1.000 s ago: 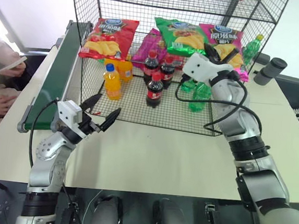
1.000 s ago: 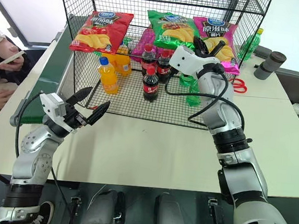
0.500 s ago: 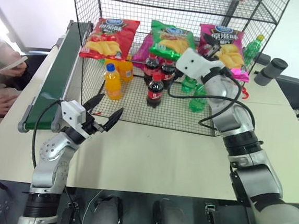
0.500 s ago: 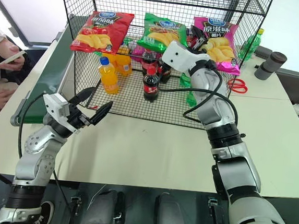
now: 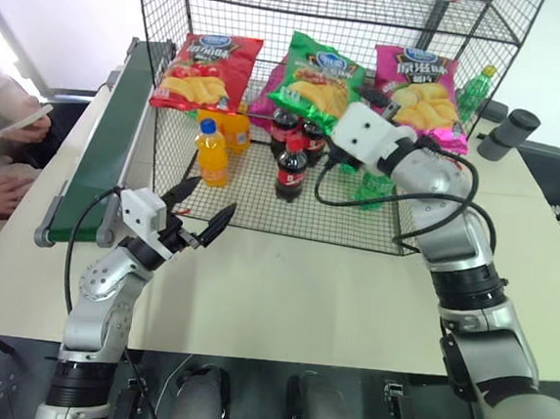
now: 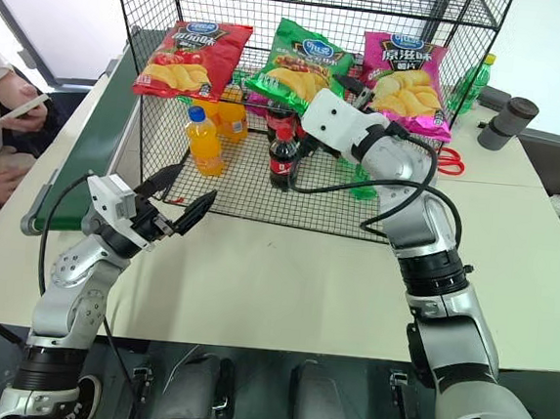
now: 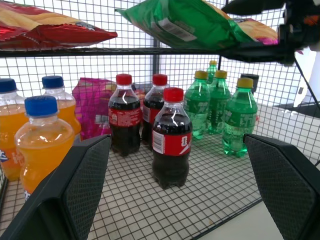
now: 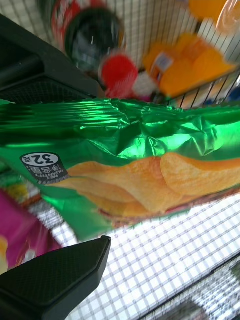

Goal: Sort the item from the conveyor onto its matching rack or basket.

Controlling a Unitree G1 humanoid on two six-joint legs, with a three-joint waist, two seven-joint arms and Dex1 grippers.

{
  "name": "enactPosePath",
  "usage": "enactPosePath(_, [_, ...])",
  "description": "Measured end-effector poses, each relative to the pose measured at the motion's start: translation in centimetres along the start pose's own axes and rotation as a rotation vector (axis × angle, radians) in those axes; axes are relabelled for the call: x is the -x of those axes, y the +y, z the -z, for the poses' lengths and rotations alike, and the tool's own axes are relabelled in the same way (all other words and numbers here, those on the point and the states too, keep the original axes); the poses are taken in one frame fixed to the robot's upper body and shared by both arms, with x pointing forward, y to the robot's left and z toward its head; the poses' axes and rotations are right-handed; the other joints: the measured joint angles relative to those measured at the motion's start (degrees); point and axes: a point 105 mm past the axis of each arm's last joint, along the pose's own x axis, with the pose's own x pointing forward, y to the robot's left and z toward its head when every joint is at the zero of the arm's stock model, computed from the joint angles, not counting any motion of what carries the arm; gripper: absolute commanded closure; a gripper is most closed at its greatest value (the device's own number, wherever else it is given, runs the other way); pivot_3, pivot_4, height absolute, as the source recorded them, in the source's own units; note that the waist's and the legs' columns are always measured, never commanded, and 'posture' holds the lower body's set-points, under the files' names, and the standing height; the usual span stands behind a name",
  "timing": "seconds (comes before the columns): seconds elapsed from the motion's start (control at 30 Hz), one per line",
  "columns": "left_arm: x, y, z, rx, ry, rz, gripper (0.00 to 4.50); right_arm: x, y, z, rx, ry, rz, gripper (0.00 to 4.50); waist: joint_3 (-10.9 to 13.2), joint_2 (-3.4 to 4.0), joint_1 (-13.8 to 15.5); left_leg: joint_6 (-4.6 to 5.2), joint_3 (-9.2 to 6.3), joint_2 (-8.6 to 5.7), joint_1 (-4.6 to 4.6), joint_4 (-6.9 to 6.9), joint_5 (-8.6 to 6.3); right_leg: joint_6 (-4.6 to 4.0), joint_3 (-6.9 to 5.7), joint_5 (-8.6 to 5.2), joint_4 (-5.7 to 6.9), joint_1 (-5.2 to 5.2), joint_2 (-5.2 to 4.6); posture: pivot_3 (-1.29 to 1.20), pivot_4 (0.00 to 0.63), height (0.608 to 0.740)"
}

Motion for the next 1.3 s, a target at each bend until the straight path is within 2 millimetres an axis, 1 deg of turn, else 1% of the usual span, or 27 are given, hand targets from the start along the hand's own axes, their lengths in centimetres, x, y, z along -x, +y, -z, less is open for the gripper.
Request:
enactPosePath(0.07, [0.0,0.0,0.0,0.002,-0.001,0.001,0.00,0.3,0.2,-0.4,-0.021,-0.019,-0.006,0.62,0.00,0.00,0.00,0.00,-0.01,0.00,0.00,0.00,0.00,0.00,0.00,0.00,0.00,0.00,0.00,0.00,0.150,0.740])
enactPosePath(0.13, [0.0,0.0,0.0,0.003,-0.002,0.003,0.00,0.5,-0.3,-0.8,-0.030,-0.036,0.010,0.62,0.00,0.00,-0.07,0.00,-0.01,0.00,0.01,0.00,0.00,0.00,0.00,0.00,0.01,0.00,0.00,0.00,0.150,0.740])
enactPosePath(0.23, [0.0,0.0,0.0,0.006,-0.005,0.003,0.00,0.9,-1.0,-0.5,-0.006,-0.040,0.023,0.62,0.00,0.00,-0.04,0.01,-0.01,0.00,0.01,0.00,0.00,0.00,0.00,0.00,0.00,0.00,0.01,0.00,0.150,0.740])
enactPosePath(0.33, [0.0,-0.2,0.1,0.009,-0.001,0.016,0.00,0.7,-1.3,-0.2,-0.038,-0.051,0.028,0.62,0.00,0.00,-0.09,0.01,0.01,-0.01,0.01,0.00,0.00,0.00,0.00,0.00,0.00,0.00,0.02,0.00,0.150,0.740])
enactPosePath(0.6, [-0.2,-0.3,0.0,0.009,-0.003,0.018,0.00,0.7,-1.0,-0.9,-0.085,-0.101,0.000,0.62,0.00,0.00,-0.02,0.01,-0.01,0.00,0.01,-0.01,0.00,0.00,0.00,0.00,0.00,0.01,0.01,0.00,0.150,0.740])
enactPosePath(0.7, [-0.2,-0.3,0.1,0.009,-0.002,0.015,0.00,0.7,-1.1,-1.0,-0.078,-0.115,0.004,1.32,0.00,0.00,-0.03,0.01,-0.01,0.00,0.01,-0.01,0.00,0.00,0.00,0.00,0.00,0.00,0.02,0.00,0.150,0.740])
enactPosePath(0.87, [-0.4,-0.4,0.1,0.012,-0.001,0.012,0.00,0.4,-0.7,-0.5,-0.042,-0.116,-0.014,3.81,0.00,0.00,-0.04,0.01,-0.01,0.00,0.01,-0.01,0.00,0.00,0.00,0.00,0.00,0.01,0.02,0.00,0.150,0.740])
enactPosePath(0.9, [-0.4,-0.4,0.1,0.011,-0.002,0.011,0.00,0.3,-0.6,-0.4,-0.035,-0.113,-0.018,4.24,0.00,0.00,-0.04,0.01,-0.01,0.00,0.01,-0.01,0.00,0.00,0.00,0.00,0.00,0.00,0.02,0.00,0.150,0.740])
enactPosePath(0.93, [-0.4,-0.3,0.0,0.010,-0.004,0.011,0.00,0.3,-0.5,-0.3,-0.024,-0.113,-0.021,4.43,0.00,0.00,-0.04,0.01,0.00,0.00,0.01,-0.01,0.00,0.00,0.00,0.00,0.00,0.00,0.02,0.00,0.150,0.740])
enactPosePath(1.17, [-0.5,-0.4,-0.2,0.008,-0.007,0.011,0.00,0.1,-0.3,0.4,0.016,-0.106,-0.030,4.43,0.00,0.00,-0.05,0.01,0.00,0.00,0.01,-0.01,0.00,0.00,0.01,0.00,0.00,0.01,0.01,0.00,0.150,0.740])
enactPosePath(1.3, [-0.6,-0.6,0.0,0.013,-0.002,0.014,0.00,-0.3,-0.6,0.4,0.073,-0.109,-0.027,4.43,0.00,0.00,-0.10,0.00,0.00,0.00,0.02,-0.01,0.00,0.00,0.00,0.00,0.00,0.00,0.02,0.00,0.150,0.740])
